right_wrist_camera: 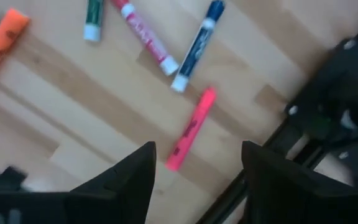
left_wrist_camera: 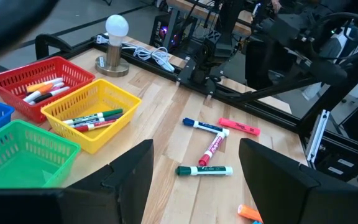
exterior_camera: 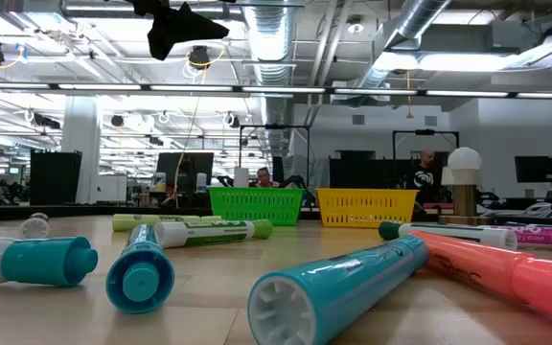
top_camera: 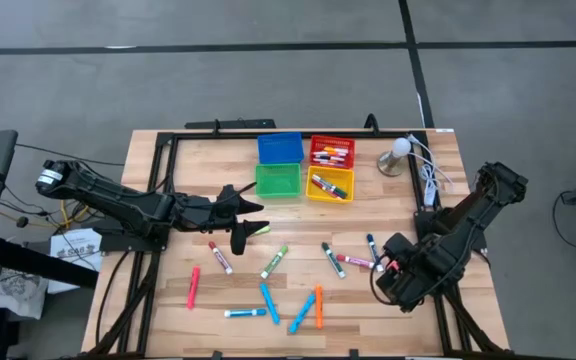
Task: Pick & Place Markers
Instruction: Put the right pink highlighter into the blue bin
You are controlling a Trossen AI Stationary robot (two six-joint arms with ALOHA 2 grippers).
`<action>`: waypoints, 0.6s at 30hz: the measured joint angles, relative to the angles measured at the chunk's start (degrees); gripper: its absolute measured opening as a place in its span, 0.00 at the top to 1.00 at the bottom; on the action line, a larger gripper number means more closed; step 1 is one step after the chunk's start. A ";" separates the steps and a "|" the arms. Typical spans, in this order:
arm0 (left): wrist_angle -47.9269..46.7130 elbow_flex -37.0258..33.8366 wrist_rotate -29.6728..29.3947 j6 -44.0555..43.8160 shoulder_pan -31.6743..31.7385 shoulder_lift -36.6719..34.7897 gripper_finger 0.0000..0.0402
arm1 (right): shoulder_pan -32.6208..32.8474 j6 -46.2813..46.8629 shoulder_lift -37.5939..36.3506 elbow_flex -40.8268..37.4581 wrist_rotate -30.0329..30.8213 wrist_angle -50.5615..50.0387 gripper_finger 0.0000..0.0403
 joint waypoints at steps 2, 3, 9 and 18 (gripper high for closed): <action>0.00 0.00 0.00 0.00 0.00 0.00 0.41 | -0.53 -0.22 0.00 0.00 -1.14 1.94 0.43; 0.00 0.00 0.00 0.02 0.00 0.00 0.41 | -0.77 -0.38 0.00 0.00 -1.36 3.22 0.43; 0.00 0.00 0.00 0.02 0.00 0.00 0.41 | -2.76 -0.54 0.00 -5.39 -3.29 14.84 0.43; 0.02 0.00 0.00 -0.04 0.00 0.00 0.41 | -2.98 -0.84 0.02 -19.89 -13.88 20.84 0.43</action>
